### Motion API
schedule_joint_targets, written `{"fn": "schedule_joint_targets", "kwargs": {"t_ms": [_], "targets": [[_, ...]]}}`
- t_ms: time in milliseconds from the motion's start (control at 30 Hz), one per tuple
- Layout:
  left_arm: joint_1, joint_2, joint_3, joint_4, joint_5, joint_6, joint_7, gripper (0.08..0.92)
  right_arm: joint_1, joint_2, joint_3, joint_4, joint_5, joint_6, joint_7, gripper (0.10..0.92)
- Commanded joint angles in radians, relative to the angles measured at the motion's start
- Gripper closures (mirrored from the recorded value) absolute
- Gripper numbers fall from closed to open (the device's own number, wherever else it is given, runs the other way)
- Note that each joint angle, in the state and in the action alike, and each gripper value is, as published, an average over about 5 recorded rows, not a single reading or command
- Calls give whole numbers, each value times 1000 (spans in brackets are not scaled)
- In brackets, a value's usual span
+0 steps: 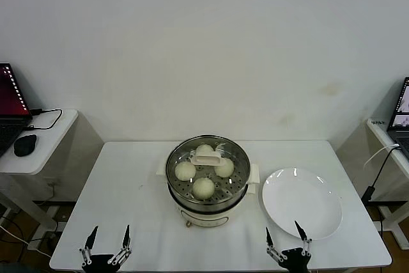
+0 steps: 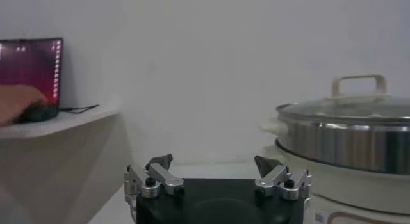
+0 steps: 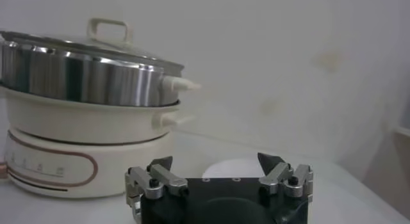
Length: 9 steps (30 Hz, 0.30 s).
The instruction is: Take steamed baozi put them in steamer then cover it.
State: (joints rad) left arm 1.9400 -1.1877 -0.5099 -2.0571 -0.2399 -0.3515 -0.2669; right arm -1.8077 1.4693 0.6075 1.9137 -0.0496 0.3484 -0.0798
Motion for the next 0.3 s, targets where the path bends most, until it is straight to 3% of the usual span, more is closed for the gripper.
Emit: {"fn": "schedule_joint_targets", "kwargs": {"t_ms": [33, 300], "targets": [[17, -17, -15, 10, -22, 26, -1, 177, -12, -5, -2, 23, 1, -37, 7, 203], [10, -23, -24, 24, -17, 47, -1, 177, -32, -6, -2, 45, 2, -109, 37, 203]]}}
